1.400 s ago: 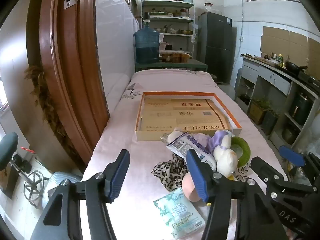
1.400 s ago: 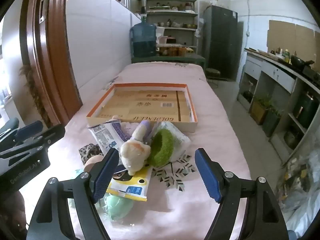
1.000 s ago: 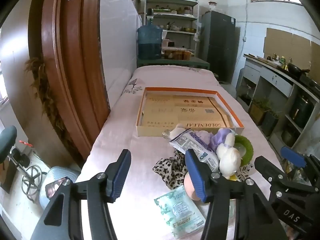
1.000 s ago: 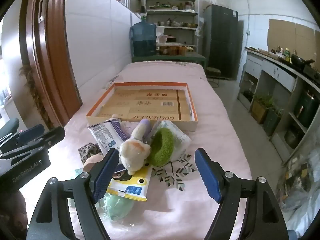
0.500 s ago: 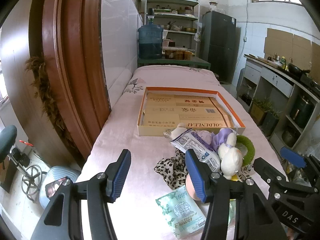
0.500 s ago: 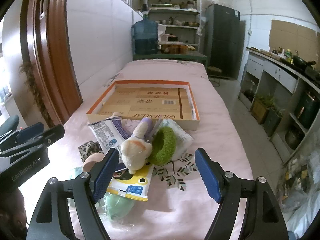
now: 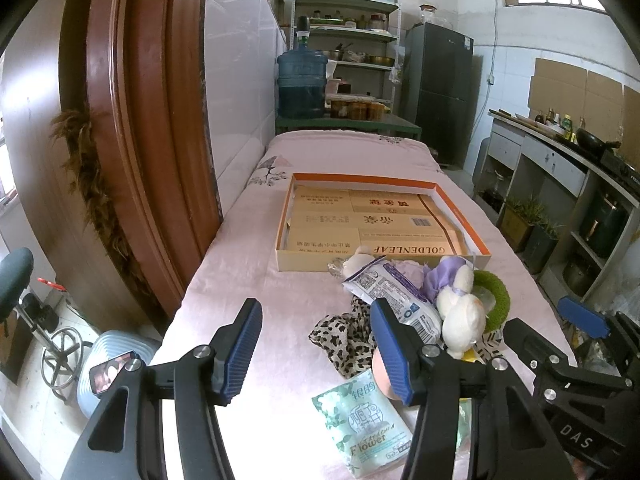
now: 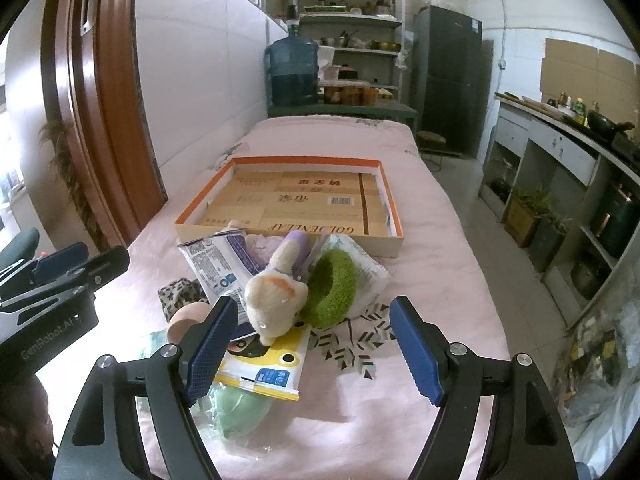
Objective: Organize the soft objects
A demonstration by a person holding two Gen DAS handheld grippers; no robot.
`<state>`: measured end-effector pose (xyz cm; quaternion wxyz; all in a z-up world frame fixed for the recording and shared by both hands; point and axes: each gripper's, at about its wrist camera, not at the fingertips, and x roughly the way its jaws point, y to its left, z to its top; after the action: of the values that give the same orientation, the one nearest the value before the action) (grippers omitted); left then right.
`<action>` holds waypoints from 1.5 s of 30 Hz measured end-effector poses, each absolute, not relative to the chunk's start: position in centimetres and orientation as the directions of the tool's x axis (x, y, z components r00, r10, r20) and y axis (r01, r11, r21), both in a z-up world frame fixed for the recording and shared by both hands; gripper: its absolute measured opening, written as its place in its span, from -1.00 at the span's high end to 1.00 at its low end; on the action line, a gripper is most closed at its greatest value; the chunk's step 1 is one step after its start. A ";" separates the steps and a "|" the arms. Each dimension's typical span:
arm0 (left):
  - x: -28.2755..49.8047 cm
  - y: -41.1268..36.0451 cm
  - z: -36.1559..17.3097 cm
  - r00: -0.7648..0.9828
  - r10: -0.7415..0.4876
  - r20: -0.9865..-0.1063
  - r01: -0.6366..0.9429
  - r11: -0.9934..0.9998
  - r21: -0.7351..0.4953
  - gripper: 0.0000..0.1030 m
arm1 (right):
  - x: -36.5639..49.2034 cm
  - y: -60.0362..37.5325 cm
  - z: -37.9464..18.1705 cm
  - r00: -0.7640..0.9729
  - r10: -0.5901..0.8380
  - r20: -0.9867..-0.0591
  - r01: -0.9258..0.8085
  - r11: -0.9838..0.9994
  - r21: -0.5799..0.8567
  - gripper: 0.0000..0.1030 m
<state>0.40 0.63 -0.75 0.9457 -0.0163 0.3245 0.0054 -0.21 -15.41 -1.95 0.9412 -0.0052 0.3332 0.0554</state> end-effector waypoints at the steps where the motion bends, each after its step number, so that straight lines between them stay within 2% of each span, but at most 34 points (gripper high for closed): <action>1: 0.4 0.6 -0.8 0.789 0.000 -0.614 -0.021 0.999 -0.027 -0.10 | -0.2 -15.4 -1.9 0.772 0.100 -0.628 -0.107 0.994 0.027 -0.54; 45: -0.1 0.4 -2.2 0.778 -0.009 -0.628 -0.021 0.999 -0.040 -0.10 | -0.2 -15.5 -2.4 0.755 0.107 -0.647 -0.109 0.993 0.037 -0.54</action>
<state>-0.07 0.40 -2.20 0.9426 -0.0225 0.3331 0.0033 -0.18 -15.48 -2.44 0.9366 -0.0015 0.3455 0.0577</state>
